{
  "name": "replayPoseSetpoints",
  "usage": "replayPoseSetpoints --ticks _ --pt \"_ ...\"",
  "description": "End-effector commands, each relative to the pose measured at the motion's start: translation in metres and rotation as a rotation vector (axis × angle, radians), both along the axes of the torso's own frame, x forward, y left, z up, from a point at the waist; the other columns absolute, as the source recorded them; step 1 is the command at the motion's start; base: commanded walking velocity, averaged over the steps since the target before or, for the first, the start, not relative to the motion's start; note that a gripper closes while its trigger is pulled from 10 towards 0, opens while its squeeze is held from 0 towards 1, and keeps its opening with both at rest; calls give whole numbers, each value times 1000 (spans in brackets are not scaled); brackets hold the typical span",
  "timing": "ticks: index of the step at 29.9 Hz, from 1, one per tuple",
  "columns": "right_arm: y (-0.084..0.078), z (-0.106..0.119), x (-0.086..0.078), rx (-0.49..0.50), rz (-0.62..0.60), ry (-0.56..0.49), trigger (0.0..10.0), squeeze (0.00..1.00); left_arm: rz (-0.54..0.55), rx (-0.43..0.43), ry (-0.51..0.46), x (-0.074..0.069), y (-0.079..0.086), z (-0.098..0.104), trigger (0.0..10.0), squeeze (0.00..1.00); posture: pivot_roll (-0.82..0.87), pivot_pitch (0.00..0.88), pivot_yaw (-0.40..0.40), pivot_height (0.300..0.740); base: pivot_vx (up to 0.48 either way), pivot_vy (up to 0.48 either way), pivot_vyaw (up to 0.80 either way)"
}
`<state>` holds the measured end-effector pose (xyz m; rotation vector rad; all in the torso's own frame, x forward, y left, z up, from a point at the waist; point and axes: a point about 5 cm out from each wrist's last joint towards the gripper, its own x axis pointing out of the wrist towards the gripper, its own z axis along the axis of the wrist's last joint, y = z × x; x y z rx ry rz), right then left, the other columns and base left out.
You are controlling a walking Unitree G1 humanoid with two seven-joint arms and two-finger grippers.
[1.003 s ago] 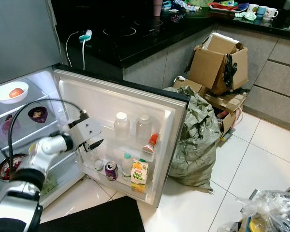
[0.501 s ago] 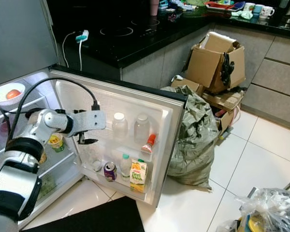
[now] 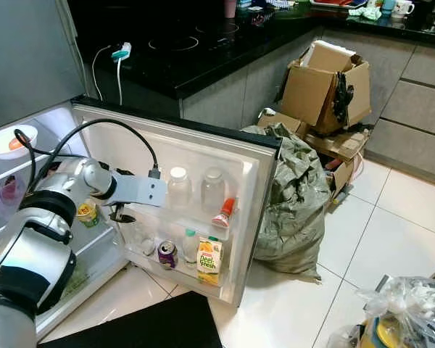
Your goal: Restocking fridge
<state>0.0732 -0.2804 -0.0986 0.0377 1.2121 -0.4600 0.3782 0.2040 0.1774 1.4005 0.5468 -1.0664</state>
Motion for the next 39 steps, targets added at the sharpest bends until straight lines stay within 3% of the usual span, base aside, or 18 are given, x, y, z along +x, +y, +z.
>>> replayPoseSetpoints --ticks 1,14,29,39 --pt "-2 0 -2 -6 -20 -4 10000 0 -20 16 -3 2 -11 -6 10000 0 -150 45 26 740 0 0 0" --pt "-5 2 -2 -14 -20 -10 10000 0 -30 25 -26 4 -24 -16 10000 0 -174 70 22 740 0 0 0" --pt "-10 -1 -36 -26 -10 57 10000 0 -11 32 -46 3 -22 -24 10000 0 -191 172 17 740 0 0 0" --pt "-9 -1 -38 -28 -25 50 10000 0 -49 52 -78 4 -30 -24 10000 0 -205 184 37 740 0 0 0"
